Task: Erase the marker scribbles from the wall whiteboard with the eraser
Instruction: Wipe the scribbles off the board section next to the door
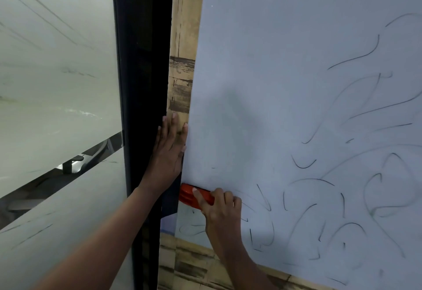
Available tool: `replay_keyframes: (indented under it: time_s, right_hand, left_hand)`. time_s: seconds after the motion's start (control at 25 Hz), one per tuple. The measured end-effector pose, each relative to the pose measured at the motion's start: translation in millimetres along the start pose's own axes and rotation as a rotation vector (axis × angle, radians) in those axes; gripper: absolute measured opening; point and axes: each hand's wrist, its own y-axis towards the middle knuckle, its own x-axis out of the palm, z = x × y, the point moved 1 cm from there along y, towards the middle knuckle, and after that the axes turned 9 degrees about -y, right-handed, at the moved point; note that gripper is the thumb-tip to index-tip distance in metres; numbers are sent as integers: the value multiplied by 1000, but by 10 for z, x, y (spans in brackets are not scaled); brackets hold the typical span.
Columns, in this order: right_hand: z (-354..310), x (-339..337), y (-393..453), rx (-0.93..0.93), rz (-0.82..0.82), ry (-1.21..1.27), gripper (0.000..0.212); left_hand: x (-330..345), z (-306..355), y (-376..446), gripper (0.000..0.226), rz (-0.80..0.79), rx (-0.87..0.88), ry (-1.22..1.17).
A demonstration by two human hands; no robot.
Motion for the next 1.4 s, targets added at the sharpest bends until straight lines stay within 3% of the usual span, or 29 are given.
replay_keyframes:
  time_s: [0.12, 0.28, 0.36, 0.52, 0.64, 0.76, 0.88, 1.04, 1.12, 1.24, 1.4]
  right_hand:
    - [88, -57, 21, 61, 15, 39, 76]
    - [501, -253, 180, 371, 144, 137, 72]
    - [575, -281, 196, 425, 168, 173, 71]
    - [336, -87, 88, 255, 96, 114, 68]
    - [151, 91, -169, 49, -26, 31, 79]
    - [108, 117, -320, 2, -112, 36, 82]
    - [314, 9, -215, 165, -19, 68, 69]
    - [913, -144, -323, 544, 141, 153, 65]
    - [1050, -164, -555, 688, 159, 196, 74]
    - [1048, -103, -846, 662, 82, 174, 86]
    - [1008, -111, -809, 680, 49, 209, 85]
  left_hand:
    - [0, -10, -26, 69, -4, -16, 35]
    - [47, -36, -176, 62, -16, -6, 98]
    - [88, -51, -265, 62, -36, -18, 132]
    - [135, -94, -347, 65, -78, -19, 152]
    - [135, -105, -349, 66, -91, -5, 142]
    - [129, -95, -360, 72, -102, -9, 156]
    - [133, -102, -420, 85, -92, -30, 148]
    - [200, -134, -555, 71, -106, 9, 207]
    - [234, -135, -586, 72, -134, -3, 241]
    - [259, -148, -593, 75, -140, -17, 251]
    - [276, -153, -609, 78, -124, -37, 246]
